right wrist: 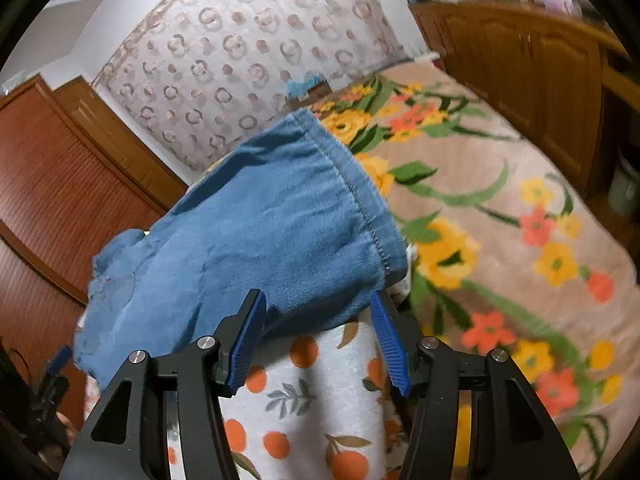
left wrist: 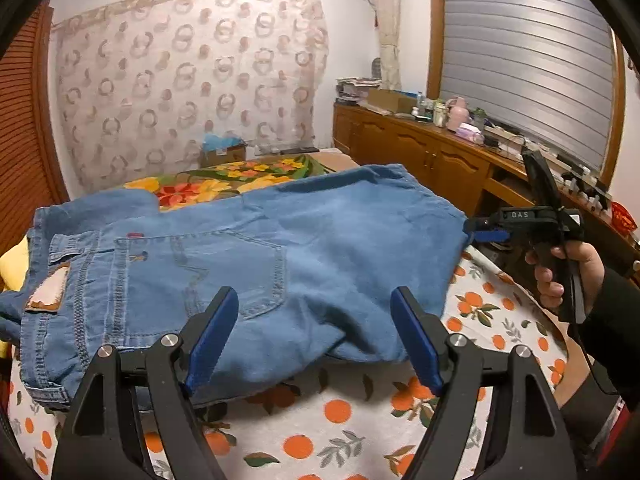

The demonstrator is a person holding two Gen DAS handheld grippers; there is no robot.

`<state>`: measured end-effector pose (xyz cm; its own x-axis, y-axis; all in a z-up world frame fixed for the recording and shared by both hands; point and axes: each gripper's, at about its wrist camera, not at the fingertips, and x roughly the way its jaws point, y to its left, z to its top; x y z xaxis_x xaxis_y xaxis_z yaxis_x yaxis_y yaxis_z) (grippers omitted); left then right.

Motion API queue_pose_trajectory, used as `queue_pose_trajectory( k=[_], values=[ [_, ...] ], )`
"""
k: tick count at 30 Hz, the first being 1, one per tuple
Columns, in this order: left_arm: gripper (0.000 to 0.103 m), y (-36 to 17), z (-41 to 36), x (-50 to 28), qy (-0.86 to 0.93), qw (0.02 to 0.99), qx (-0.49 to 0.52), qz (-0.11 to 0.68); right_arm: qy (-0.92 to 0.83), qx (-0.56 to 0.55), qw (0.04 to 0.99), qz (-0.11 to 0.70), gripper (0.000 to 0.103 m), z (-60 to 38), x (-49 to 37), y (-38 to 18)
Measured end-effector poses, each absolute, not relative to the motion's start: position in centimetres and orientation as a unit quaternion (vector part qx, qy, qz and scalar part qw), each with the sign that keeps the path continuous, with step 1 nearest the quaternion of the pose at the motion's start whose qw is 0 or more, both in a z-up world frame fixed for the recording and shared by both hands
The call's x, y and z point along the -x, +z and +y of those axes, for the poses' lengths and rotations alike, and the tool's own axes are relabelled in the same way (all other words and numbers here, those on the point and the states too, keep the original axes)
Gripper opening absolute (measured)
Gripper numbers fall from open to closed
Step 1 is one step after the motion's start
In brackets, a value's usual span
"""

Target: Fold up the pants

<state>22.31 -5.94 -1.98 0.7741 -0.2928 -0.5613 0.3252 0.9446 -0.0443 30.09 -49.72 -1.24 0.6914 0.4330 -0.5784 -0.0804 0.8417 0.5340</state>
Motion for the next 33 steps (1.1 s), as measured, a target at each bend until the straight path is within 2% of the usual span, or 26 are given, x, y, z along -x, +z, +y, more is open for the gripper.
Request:
queue_pose_trajectory(
  k=[12, 13, 14, 15, 16, 28, 33],
  values=[
    [0.079, -2.8, -4.6, -22.7, -0.137, 0.944, -0.02, 0.299, 0.131, -0.322, 0.855, 0.386, 0.056, -50.7, -32.7, -2.7],
    [0.079, -2.8, -4.3, -22.7, -0.134, 0.945, -0.019, 0.298, 0.123, -0.328, 0.855, 0.382, 0.047, -50.9, -32.7, -2.5],
    [0.079, -2.7, -4.1, -22.7, -0.133, 0.945, -0.019, 0.298, 0.113, -0.328, 0.858, 0.378, 0.032, -51.0, -32.5, -2.2],
    [0.079, -2.7, -3.9, -22.6, -0.131, 0.946, -0.018, 0.297, 0.105, -0.322, 0.862, 0.377, 0.024, -50.9, -32.5, -1.8],
    [0.079, -2.6, -3.6, -22.6, -0.129, 0.946, -0.018, 0.296, 0.099, -0.314, 0.867, 0.374, 0.005, -50.8, -32.3, -1.4],
    [0.079, -1.9, 1.8, -23.2, -0.103, 0.951, 0.0, 0.292, 0.073, -0.237, 0.919, 0.308, 0.001, -46.1, -31.6, 5.9],
    [0.079, -1.5, 4.3, -23.1, -0.078, 0.955, 0.003, 0.287, 0.127, -0.192, 0.934, 0.274, 0.001, -39.7, -31.9, 10.0]
  ],
)
